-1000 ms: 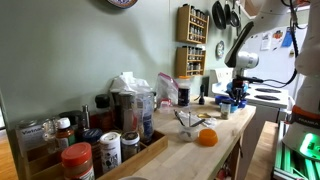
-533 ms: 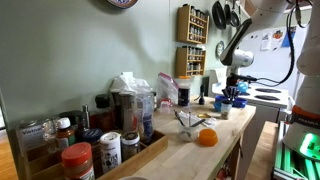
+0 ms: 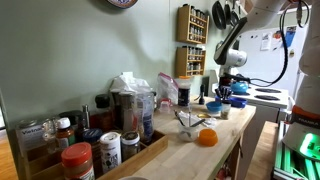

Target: Put the light blue bowl behind the spice bottle

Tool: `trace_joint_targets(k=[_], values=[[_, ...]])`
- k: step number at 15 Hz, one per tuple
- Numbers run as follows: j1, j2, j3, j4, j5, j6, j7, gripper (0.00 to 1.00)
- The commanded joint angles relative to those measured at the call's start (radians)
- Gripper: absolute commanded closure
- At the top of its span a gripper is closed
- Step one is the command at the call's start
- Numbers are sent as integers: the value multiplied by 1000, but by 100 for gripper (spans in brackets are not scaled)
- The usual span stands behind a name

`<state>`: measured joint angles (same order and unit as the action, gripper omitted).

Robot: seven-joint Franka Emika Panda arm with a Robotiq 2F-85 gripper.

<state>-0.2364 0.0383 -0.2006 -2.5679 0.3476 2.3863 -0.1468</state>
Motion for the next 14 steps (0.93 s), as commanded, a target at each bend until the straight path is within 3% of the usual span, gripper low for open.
trace_joint_targets(k=[1,14], values=[[19,22,16,19,66,-11,-28,99],[22,86,44,75,225,25,-117,99]])
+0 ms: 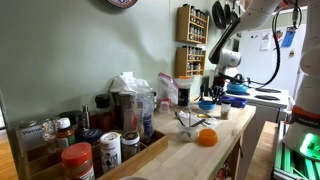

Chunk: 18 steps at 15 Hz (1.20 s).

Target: Put the light blue bowl behind the spice bottle

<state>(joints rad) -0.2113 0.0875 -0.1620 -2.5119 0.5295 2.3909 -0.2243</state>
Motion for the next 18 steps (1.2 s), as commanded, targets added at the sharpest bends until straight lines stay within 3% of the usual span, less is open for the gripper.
trace_joint_targets(k=[1,7,8,9,14,16,18], values=[[-4,41,7,21,47,27,-45,99],[-13,69,11,31,45,63,-80,99],[-14,72,12,32,44,71,-83,79],[-15,74,12,33,41,74,-85,68],[-24,47,-2,21,3,83,-66,32],[-45,-39,-40,-18,-97,33,-56,16],[-77,-122,-98,-48,-284,-77,-85,3]])
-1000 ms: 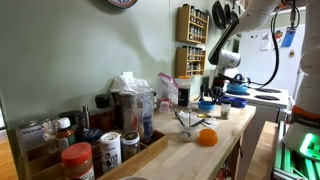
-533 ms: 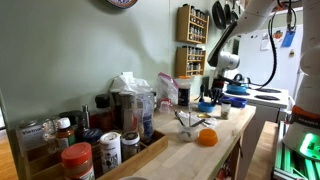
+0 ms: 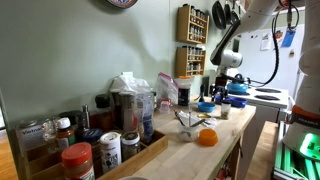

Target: Put the light blue bowl behind the spice bottle

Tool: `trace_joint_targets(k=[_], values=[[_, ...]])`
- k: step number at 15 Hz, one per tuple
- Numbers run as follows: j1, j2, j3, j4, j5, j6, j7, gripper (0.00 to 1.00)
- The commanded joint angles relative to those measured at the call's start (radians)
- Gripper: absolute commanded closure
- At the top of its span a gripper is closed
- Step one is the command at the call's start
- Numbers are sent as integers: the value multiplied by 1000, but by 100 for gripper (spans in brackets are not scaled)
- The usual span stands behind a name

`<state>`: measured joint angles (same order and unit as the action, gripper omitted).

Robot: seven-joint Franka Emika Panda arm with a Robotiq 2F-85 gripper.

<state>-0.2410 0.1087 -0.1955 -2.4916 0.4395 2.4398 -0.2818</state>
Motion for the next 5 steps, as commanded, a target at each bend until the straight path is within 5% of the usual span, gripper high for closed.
trace_joint_targets(k=[1,4,5], values=[[-68,-181,-87,-78,-253,-177,-98,0],[-120,-291,-163,-105,-375,-272,-293,0],[-84,-189,-139,-46,-313,-231,-194,0]])
